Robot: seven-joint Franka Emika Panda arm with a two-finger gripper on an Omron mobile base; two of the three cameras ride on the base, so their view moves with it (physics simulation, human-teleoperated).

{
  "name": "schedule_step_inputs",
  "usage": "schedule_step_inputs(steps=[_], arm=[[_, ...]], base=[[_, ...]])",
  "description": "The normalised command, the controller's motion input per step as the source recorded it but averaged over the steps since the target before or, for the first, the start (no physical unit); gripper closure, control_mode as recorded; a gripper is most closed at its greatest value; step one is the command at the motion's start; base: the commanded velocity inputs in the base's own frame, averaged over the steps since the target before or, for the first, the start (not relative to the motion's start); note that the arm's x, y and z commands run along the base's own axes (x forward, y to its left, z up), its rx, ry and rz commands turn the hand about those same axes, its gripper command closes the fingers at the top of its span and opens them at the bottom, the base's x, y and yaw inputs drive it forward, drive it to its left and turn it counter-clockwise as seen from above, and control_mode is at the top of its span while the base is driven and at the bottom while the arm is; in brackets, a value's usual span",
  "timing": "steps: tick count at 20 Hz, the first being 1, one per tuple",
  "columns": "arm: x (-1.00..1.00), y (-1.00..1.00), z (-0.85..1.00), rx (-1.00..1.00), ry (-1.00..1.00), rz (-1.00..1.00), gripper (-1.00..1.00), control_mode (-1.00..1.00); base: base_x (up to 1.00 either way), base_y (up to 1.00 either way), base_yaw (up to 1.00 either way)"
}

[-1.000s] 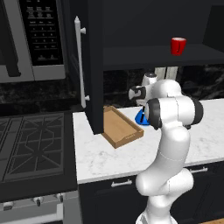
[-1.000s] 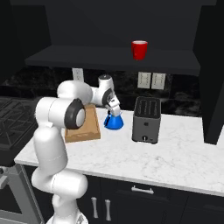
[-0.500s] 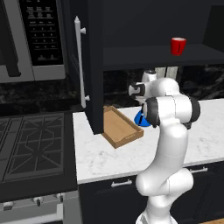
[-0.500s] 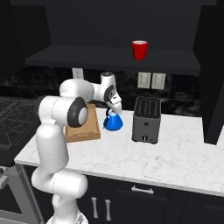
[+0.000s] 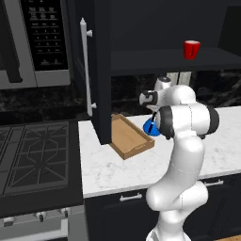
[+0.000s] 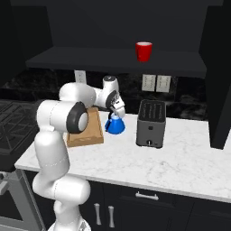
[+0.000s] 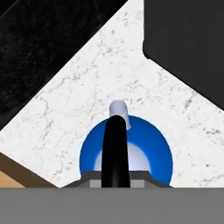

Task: Pick the kettle from the counter and place it on the tray. Then pick the mug from the cabinet and place it on the tray. Then close the cabinet doors.

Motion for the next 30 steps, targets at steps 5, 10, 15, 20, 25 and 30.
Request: schedule_step_inputs(steps=[5,10,15,20,25,30], arm=[[-1.00,0.21,-0.36,-0.01,-0.29,0.00,1.00,-1.00],[-0.79,0.05,0.60,0.00,0.00,0.00,1.00,-1.00],[-0.08,0.07,0.77,-0.03,0.04,0.00,1.00,-1.00],[-0.09,0.27,0.43,-0.08,0.01,0.00,1.00,-1.00],[-0.39,0.47,-0.08,-0.11,0.00,0.00,1.00,-1.00],[-0.22,0.47,-0.02,-0.02,-0.03,0.00,1.00,-1.00]], base=[[0.00,0.00,0.00],[0.00,0.00,0.00],[0.00,0.00,0.00],[0.00,0.00,0.00],[0.00,0.00,0.00],[0.00,0.00,0.00]])
